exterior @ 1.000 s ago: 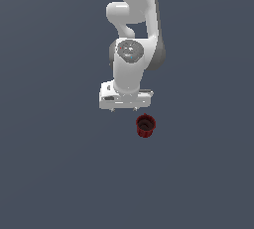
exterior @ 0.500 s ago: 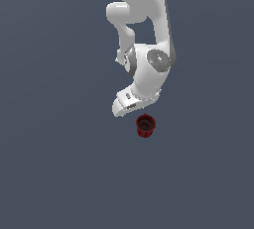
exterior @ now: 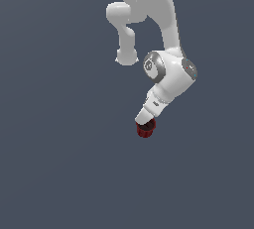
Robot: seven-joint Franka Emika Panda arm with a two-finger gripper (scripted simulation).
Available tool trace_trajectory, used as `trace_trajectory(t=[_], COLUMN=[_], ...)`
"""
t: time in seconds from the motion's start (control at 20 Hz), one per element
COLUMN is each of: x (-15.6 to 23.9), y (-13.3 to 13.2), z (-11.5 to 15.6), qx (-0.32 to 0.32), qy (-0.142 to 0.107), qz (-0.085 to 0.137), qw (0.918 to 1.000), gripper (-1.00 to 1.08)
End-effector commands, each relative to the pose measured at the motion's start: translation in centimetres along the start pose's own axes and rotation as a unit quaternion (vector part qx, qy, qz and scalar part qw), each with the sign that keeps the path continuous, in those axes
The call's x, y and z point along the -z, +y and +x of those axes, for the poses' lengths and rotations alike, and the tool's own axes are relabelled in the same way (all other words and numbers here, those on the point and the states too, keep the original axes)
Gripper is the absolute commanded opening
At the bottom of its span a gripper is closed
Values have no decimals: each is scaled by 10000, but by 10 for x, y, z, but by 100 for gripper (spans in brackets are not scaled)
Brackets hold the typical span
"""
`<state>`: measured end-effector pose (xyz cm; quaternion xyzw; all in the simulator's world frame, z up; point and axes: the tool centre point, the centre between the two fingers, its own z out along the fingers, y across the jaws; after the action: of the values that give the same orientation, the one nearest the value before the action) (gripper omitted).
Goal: Pick up the object and move it to a goal position.
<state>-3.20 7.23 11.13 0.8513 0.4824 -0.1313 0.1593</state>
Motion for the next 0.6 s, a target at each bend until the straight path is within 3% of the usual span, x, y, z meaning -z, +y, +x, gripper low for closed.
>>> trace_trajectory(t=[0.0,0.25,0.55], x=[0,1,1], y=[-6,-15,-20], z=[8,20,28], qx=[556,1338,1818], qy=[-145,-360,-501], qz=[-174,-415,-564], qw=[9982,9895,9804], gripper=[108,108,108])
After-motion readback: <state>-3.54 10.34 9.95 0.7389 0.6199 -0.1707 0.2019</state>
